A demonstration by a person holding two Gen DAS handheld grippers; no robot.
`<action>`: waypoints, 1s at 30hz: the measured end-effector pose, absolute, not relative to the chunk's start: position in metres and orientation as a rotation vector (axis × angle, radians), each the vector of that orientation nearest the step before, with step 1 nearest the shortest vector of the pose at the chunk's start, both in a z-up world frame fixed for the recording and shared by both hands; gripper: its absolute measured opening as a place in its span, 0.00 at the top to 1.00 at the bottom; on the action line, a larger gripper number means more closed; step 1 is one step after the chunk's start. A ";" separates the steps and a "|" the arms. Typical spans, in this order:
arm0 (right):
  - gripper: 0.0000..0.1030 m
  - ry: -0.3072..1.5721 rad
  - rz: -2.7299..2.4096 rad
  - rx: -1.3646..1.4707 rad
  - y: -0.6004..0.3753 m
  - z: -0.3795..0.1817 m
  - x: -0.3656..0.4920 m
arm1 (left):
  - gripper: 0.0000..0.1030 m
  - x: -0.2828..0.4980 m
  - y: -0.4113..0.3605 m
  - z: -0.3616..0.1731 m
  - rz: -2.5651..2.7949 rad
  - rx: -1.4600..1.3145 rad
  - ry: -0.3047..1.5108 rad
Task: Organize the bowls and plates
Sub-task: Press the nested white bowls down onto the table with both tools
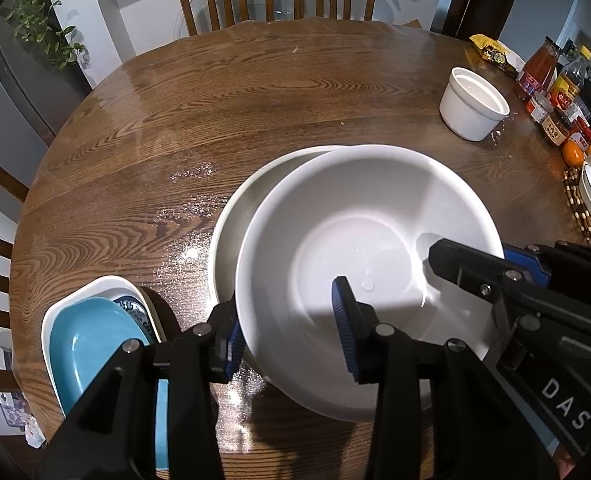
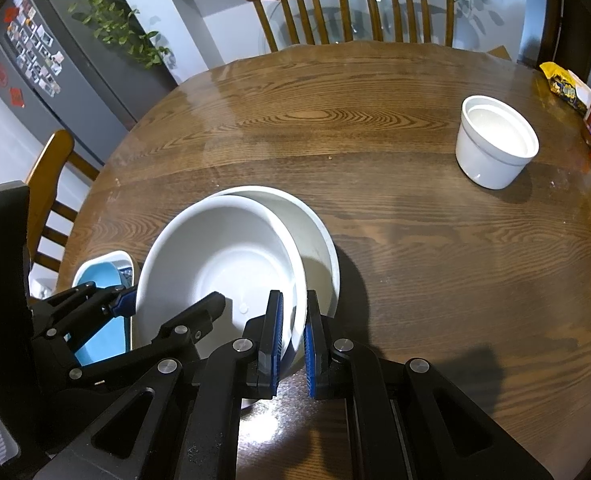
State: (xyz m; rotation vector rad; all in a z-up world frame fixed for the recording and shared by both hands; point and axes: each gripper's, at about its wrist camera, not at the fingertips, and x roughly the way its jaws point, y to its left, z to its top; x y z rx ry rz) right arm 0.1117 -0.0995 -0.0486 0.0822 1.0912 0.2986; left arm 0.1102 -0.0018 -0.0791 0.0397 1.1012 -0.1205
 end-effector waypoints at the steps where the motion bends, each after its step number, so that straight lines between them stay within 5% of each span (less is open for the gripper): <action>1: 0.92 1.089 0.300 0.081 -0.100 -0.048 0.112 | 0.63 0.110 -0.002 -0.079 -0.120 0.039 1.102; 30: 0.91 1.063 0.265 0.088 -0.099 -0.041 0.107 | 0.53 0.107 -0.005 -0.072 -0.115 0.040 1.075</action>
